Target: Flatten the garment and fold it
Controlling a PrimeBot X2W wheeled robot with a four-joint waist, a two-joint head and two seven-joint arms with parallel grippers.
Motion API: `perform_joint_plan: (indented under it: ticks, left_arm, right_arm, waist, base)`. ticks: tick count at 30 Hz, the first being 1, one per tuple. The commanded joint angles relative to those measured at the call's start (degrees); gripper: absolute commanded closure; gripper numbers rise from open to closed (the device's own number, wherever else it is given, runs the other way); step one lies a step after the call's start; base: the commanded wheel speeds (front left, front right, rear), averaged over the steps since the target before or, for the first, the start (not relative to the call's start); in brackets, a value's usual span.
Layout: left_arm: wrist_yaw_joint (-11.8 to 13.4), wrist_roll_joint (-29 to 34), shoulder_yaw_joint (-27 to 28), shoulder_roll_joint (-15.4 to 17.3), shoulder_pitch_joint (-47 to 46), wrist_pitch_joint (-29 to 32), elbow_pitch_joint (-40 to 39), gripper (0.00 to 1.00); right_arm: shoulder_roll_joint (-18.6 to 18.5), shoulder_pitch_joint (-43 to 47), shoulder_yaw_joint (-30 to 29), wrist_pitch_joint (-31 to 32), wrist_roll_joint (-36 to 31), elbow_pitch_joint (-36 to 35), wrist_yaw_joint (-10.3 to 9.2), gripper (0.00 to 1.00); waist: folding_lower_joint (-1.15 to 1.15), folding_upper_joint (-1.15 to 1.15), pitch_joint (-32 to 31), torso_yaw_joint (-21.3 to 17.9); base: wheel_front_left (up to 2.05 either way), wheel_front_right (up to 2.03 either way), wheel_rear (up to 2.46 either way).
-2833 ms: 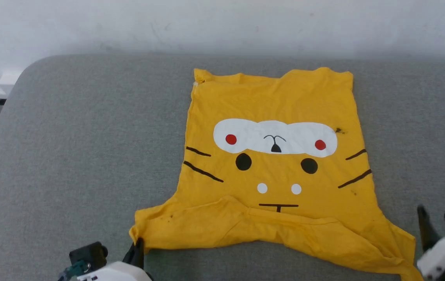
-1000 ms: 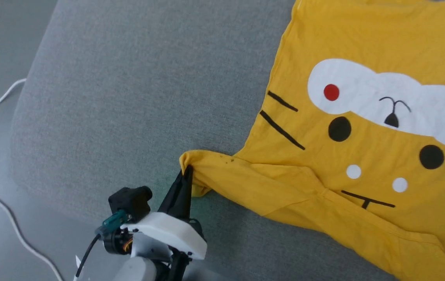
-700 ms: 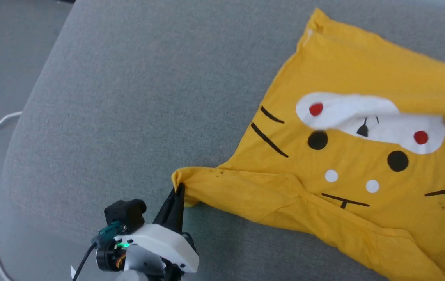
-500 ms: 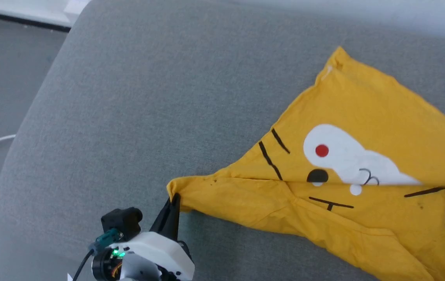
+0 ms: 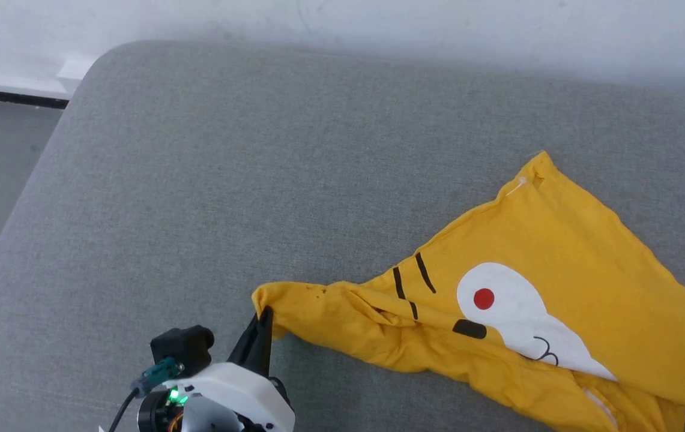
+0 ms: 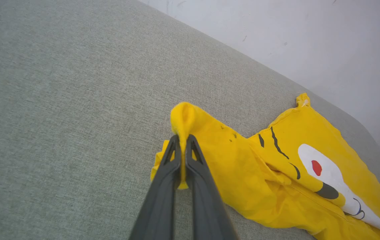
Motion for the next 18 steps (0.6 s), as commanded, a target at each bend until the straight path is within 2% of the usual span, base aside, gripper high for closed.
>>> perform_joint_plan:
  ticks: [1,5,6,7,8,9,13,15,18]
  left_arm:
    - [0.1,-0.09,-0.08,0.26,0.61,0.15,-0.23,1.0]
    - [0.27,-0.13,-0.24,0.41,0.81,0.36,-0.27,1.0]
    - [0.28,-0.16,-0.29,0.44,0.83,0.42,-0.29,1.0]
    - [0.27,-0.2,-0.33,0.46,0.82,0.48,-0.31,1.0]
    - [0.24,-0.23,-0.39,0.49,0.8,0.53,-0.32,1.0]
    - [0.21,-0.27,-0.43,0.51,0.78,0.56,-0.33,1.0]
    - [0.15,-0.36,-0.68,0.4,0.52,0.57,-0.35,1.0]
    - [0.09,-0.39,-0.86,0.29,0.36,0.56,-0.27,1.0]
    - [-0.05,-0.49,-1.01,0.24,0.18,0.46,-0.15,1.0]
  right_arm:
    - [0.57,1.51,0.28,1.12,0.18,1.41,-0.13,1.0]
    - [0.57,2.15,1.38,0.77,1.32,2.65,-0.13,1.0]
    - [0.58,2.27,1.91,-0.2,1.53,2.57,-0.13,0.96]
    - [0.58,2.33,2.25,-1.56,1.46,2.23,-0.13,0.81]
    - [0.58,2.25,2.55,-3.32,1.34,1.66,-0.13,0.58]
    - [0.58,2.01,2.76,-5.27,1.3,0.98,-0.13,0.0]
    - [0.58,0.24,5.15,-14.68,0.21,-3.27,-0.13,0.0]
    - [0.3,-0.79,8.88,-19.42,-0.31,-5.8,-0.13,0.0]
    - [-3.0,-2.81,16.06,-26.51,-0.45,-7.96,-0.13,0.0]
  waist:
    - [0.01,0.0,-0.27,-0.27]
    - [0.01,0.0,-0.5,-0.58]
    - [0.01,0.0,-0.53,-0.61]
    - [0.01,0.0,-0.54,-0.62]
    - [0.01,0.0,-0.59,-0.62]
    - [0.01,0.0,-0.63,-0.62]
    - [0.01,0.0,-0.58,-0.39]
    - [0.01,0.0,-0.55,-0.22]
    - [0.01,0.0,-0.24,0.0]
  base:
    - [0.0,0.0,0.0]
    - [0.0,0.0,0.0]
    - [0.0,0.0,0.0]
    - [0.0,0.0,0.0]
    - [0.0,0.0,0.0]
    - [0.0,0.0,0.0]
    - [0.0,0.0,0.0]
    - [0.0,0.0,0.0]
    - [0.0,0.0,0.0]
